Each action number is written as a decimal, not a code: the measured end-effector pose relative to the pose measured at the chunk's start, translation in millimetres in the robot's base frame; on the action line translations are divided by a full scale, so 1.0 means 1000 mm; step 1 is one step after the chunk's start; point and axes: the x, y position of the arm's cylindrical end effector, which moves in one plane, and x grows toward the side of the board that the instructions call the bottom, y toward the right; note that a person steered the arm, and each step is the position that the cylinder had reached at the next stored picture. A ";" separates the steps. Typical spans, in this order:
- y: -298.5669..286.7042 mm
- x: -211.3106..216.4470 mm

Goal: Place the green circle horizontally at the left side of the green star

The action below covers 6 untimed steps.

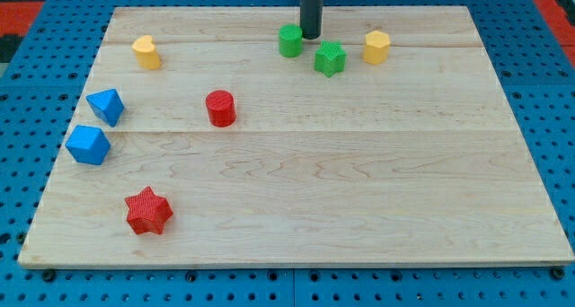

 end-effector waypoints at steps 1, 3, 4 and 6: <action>-0.019 0.012; -0.029 0.002; -0.038 0.017; -0.029 0.084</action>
